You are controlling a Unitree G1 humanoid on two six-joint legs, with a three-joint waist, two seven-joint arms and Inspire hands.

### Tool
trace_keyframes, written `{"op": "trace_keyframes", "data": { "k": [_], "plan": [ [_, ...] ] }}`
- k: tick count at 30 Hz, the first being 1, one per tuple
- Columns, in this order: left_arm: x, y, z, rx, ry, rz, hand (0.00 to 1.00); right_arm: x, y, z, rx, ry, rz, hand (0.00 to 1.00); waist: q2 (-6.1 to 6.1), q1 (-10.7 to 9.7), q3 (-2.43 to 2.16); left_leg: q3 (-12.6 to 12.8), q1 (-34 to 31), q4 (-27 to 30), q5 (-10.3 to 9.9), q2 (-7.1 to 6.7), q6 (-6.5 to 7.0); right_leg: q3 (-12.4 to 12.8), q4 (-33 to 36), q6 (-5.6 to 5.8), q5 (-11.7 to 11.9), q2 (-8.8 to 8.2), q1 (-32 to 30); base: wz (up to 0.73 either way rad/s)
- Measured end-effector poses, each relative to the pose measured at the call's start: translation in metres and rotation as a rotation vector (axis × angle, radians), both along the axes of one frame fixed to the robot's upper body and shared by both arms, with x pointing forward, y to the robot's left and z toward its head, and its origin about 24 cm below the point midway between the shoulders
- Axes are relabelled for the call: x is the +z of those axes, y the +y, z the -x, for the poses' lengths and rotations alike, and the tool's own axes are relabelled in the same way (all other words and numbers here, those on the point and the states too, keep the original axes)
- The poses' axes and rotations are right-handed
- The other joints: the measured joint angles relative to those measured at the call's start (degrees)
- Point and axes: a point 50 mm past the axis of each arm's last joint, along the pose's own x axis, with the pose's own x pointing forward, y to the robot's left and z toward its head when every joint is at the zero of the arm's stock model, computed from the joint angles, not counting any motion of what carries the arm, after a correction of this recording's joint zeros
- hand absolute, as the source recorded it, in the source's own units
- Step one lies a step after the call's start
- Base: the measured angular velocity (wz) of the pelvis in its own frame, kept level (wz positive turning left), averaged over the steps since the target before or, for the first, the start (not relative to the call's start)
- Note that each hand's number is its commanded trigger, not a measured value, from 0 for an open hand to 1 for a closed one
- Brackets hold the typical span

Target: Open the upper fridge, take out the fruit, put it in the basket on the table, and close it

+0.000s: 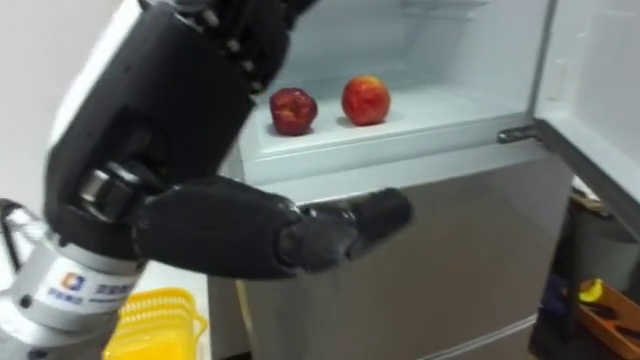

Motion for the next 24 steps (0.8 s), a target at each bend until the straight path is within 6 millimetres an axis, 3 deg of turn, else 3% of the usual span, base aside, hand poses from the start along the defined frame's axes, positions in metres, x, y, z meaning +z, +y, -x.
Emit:
{"op": "trace_keyframes", "data": {
  "k": [3,7,12,16,20,21,24],
  "plan": [
    [-0.003,0.027,0.001,0.176,-0.024,0.022,0.0,0.0,0.0,0.006,0.002,0.006,0.006,0.0,0.08,1.5,0.05,-1.4,0.1,-0.2,0.1,-0.19,-0.04,-1.5,0.0,-0.01,-0.6,-0.31,0.6,0.23],
    [-0.009,0.081,0.005,0.567,-0.043,0.051,0.0,0.0,-0.002,0.022,-0.022,0.019,0.01,0.0,0.54,4.2,0.19,-3.1,0.2,-0.2,0.0,-0.42,-0.04,-2.7,-0.3,0.1,-0.9,-0.49,1.8,0.19],
    [-0.04,0.15,0.027,1.011,0.024,0.093,0.0,0.002,-0.006,0.04,-0.077,0.028,0.038,0.0,1.96,7.9,0.25,-4.3,-0.1,-0.2,0.0,-0.65,-0.04,-4.3,-1.0,0.12,-1.1,-0.85,2.2,0.13],
    [-0.076,0.209,0.049,1.347,0.153,0.193,0.0,0.004,-0.012,0.052,-0.128,0.031,0.072,0.0,2.55,9.6,0.3,-5.9,-0.2,-0.2,0.0,-1.22,-0.04,-5.3,-0.8,0.5,-1.8,-1.35,2.6,0.18],
    [-0.125,0.263,0.084,1.596,0.331,0.481,0.0,0.005,-0.014,0.052,-0.123,0.021,0.08,0.0,2.93,11.4,0.19,-5.7,0.1,-0.4,0.0,-1.62,-0.04,-5.2,0.4,0.7,-2.7,-1.84,2.1,0.0],
    [-0.132,0.267,0.09,1.623,0.359,0.515,0.0,0.005,-0.014,0.052,-0.121,0.023,0.079,0.0,3.14,11.8,0.28,-5.9,0.1,-0.4,0.0,-1.62,-0.03,-5.1,0.4,0.69,-2.7,-1.85,2.0,-0.06],
    [-0.184,0.277,0.115,1.739,0.572,0.666,0.0,0.005,-0.013,0.054,-0.129,0.042,0.083,0.0,2.51,12.3,0.02,-5.9,0.1,-0.4,0.0,-1.92,-0.03,-5.3,1.1,0.91,-3.0,-2.22,1.9,0.05]
  ]
}}
